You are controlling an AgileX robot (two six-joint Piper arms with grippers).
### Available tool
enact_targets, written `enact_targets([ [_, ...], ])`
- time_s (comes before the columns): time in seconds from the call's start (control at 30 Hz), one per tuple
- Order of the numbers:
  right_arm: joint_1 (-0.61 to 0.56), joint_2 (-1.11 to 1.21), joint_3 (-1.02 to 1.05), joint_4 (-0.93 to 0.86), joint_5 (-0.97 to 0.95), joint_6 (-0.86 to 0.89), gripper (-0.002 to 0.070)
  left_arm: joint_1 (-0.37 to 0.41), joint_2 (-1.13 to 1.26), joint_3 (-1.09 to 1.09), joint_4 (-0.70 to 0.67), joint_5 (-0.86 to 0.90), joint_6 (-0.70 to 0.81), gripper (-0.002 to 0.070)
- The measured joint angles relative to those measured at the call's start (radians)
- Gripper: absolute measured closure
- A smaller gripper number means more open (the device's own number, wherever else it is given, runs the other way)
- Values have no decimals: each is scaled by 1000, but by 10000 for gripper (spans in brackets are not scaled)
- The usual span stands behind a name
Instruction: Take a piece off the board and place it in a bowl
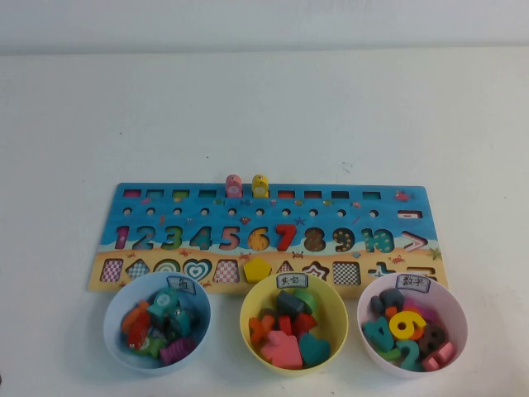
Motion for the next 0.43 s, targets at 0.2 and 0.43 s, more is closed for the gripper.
enact_targets([
  [0.2, 0, 0, 0, 0, 0, 0, 694, 0, 0, 0, 15, 0, 0, 677],
  [0.43, 0, 0, 0, 0, 0, 0, 694, 0, 0, 0, 31, 0, 0, 677],
])
